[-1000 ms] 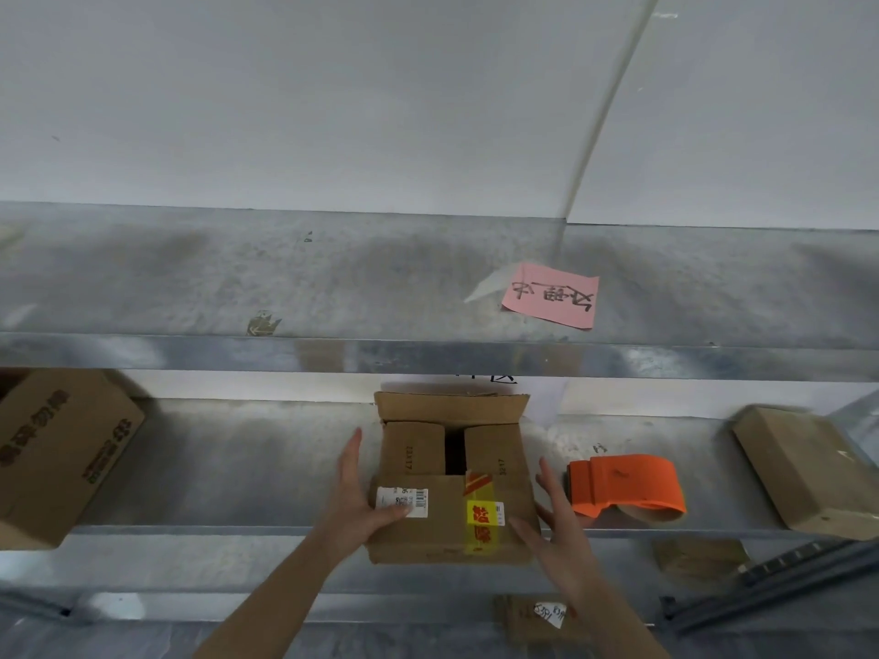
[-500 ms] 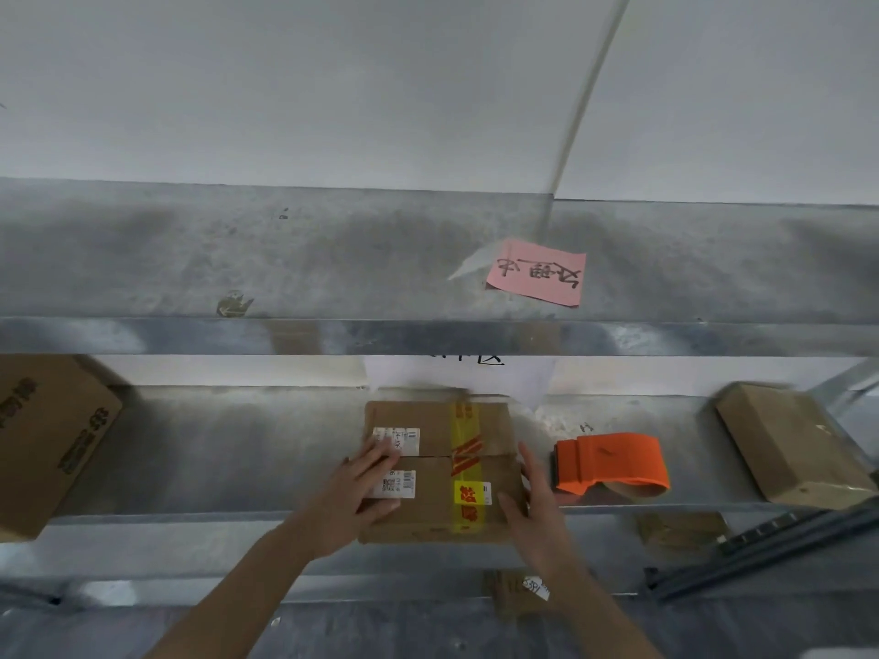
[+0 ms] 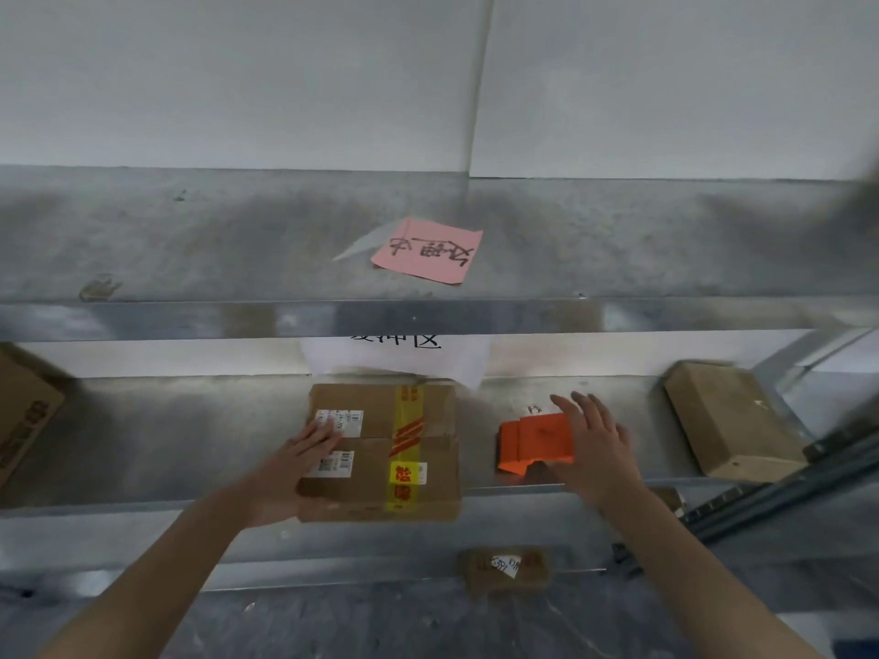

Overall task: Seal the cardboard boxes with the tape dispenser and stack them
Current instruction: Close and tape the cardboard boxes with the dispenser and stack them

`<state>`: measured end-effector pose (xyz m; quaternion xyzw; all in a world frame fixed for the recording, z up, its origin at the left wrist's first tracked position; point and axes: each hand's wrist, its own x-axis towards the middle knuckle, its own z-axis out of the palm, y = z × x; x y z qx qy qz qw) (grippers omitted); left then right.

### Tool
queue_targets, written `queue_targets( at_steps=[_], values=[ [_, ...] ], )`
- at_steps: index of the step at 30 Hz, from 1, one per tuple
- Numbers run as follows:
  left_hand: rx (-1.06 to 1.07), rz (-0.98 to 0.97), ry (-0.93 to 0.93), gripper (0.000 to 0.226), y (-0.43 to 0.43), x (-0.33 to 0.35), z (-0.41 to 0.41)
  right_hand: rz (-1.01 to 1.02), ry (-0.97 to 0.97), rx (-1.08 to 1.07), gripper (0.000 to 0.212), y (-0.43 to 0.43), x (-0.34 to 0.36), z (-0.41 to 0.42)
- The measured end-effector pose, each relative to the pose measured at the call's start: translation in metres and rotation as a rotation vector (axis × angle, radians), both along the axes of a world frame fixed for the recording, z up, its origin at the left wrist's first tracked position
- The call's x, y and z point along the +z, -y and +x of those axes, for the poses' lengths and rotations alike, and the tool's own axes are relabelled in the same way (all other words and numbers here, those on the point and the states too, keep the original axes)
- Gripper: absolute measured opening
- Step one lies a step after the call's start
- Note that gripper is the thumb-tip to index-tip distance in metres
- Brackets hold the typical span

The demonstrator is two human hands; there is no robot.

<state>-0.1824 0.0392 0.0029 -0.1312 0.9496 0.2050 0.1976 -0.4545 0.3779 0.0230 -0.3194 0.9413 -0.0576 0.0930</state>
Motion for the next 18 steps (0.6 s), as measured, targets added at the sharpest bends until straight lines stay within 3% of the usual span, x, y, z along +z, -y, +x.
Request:
queue_targets(
  at_steps=[4, 10, 13, 15, 16, 18],
  values=[
    [0.015, -0.059, 0.117, 0.13, -0.009, 0.008, -0.003, 0.077, 0.2, 0.058, 0.102, -0.007, -0.014, -0.04],
    [0.145, 0.08, -0.039, 0.12, -0.012, -0.001, 0.004, 0.022, 0.314, 0.151, 0.1, -0.018, -0.016, -0.053],
    [0.162, 0.08, -0.063, 0.116, -0.013, -0.003, 0.006, -0.011, 0.435, 0.167, 0.119, -0.034, -0.015, -0.048],
    [0.183, 0.104, -0.078, 0.114, -0.014, -0.005, 0.007, -0.038, 0.407, 0.17, 0.135, -0.039, -0.018, -0.047],
    [0.193, 0.112, -0.085, 0.112, -0.013, -0.005, 0.007, -0.051, 0.382, 0.157, 0.134, -0.039, -0.019, -0.046],
    [0.2, 0.115, -0.096, 0.109, -0.014, -0.005, 0.008, -0.083, 0.357, 0.105, 0.112, -0.039, -0.021, -0.043]
  ],
)
